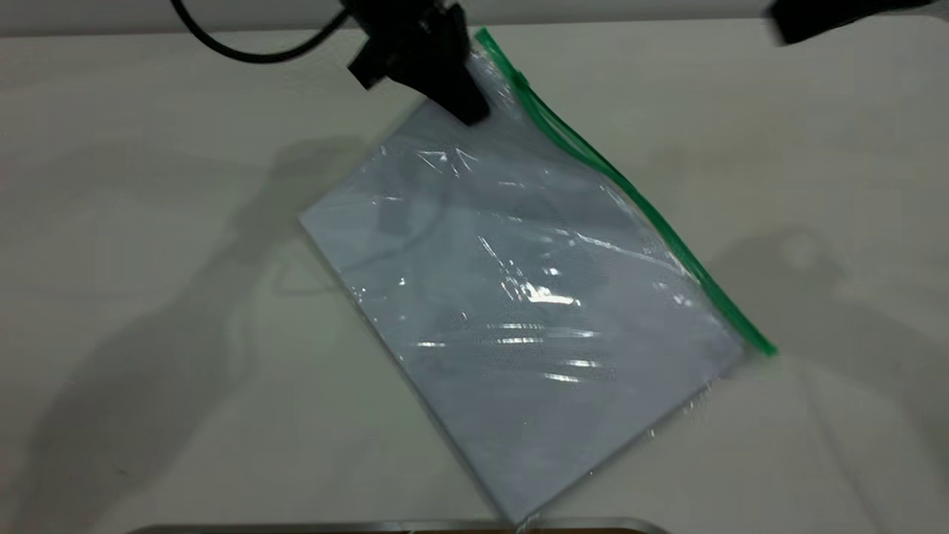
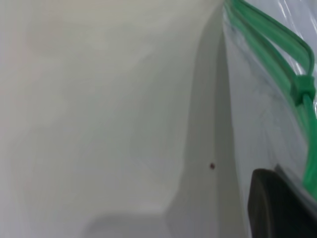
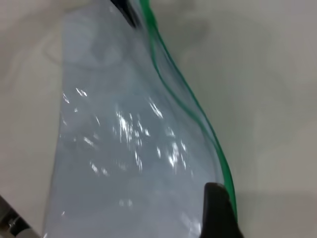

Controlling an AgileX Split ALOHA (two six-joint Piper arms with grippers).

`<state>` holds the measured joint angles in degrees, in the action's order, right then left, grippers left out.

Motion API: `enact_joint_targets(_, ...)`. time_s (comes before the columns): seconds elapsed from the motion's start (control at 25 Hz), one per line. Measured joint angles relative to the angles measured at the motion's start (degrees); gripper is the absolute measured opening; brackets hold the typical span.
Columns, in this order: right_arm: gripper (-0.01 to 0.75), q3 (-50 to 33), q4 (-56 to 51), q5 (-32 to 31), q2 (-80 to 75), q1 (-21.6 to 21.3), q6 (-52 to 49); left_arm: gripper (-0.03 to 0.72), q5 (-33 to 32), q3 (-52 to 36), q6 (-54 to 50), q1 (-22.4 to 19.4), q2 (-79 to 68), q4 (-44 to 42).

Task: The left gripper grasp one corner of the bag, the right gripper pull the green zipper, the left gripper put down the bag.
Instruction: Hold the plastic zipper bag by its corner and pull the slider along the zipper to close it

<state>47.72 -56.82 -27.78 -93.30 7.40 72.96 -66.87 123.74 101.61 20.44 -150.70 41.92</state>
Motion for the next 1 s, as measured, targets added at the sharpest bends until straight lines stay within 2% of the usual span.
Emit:
enact_joint_targets(0.2,0.522,4.2,-6.9,2.0,-9.8,3.6,7.4,0.053,0.0,0.0,1.6,2.7,0.0,-1.0)
enact_joint_targets(0.48,0.522,8.7,-19.9,1.6,-19.4,7.8,20.9,0.053,0.0,0.0,1.7,4.9,0.0,-1.3)
enact_joint_targets(0.76,0.522,9.2,-28.9,-0.6,-22.4,8.1,28.4,0.053,0.5,0.0,1.8,5.0,0.0,-1.4)
enact_joint_targets(1.0,0.522,9.8,-31.8,-3.0,-22.5,8.1,29.3,0.053,1.5,0.0,1.8,5.0,-0.1,0.6)
